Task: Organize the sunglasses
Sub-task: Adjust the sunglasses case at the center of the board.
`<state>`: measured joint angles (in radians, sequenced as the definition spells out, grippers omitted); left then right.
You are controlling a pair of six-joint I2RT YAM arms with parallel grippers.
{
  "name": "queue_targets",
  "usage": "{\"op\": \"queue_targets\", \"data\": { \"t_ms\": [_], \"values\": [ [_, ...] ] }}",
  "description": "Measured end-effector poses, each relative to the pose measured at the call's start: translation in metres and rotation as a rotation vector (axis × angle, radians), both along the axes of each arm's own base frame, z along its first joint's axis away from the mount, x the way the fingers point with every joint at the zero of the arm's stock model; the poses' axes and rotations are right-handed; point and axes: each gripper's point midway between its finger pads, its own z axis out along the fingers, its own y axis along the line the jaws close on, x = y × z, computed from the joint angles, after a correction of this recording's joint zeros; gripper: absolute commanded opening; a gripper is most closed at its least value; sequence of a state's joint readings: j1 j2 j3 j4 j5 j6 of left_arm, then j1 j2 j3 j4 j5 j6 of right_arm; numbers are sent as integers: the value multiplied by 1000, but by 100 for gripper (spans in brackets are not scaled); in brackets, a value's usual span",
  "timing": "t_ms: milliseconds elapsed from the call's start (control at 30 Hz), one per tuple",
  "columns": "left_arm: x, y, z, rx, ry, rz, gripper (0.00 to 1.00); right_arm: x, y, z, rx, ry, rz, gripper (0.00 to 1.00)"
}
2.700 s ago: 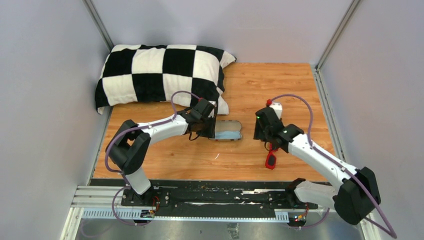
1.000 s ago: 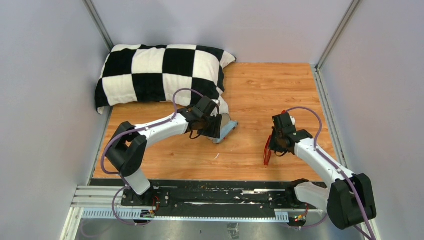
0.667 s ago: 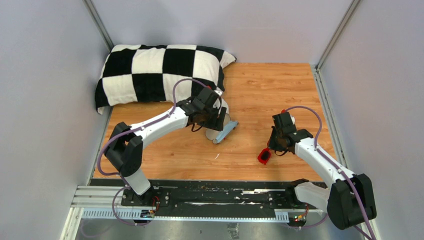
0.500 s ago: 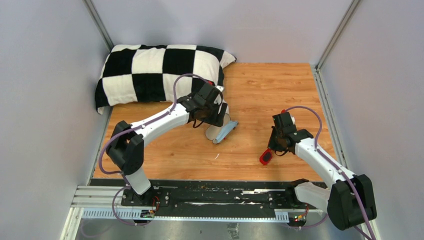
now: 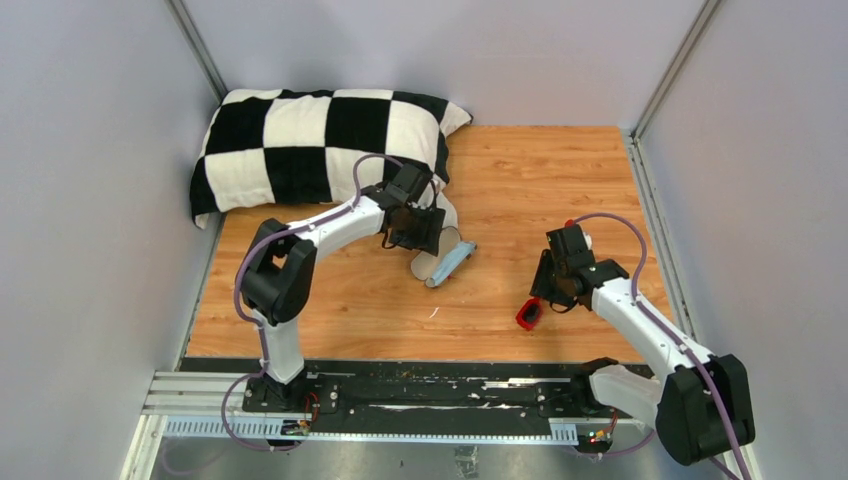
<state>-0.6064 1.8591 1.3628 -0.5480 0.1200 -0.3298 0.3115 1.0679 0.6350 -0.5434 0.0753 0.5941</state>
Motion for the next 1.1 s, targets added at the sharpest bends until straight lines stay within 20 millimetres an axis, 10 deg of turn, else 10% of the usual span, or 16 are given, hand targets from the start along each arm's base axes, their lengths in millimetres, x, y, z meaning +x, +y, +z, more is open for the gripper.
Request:
{"op": "queue_targets", "data": {
  "t_ms": [433,1100],
  "values": [
    [-46,-27,-28,-93,139,-64,70,3,-2,4,10,-15,-28,50],
    [-49,-25,3,-133,64,-40,70,3,-5,9,68,-17,-157,60]
  ]
}}
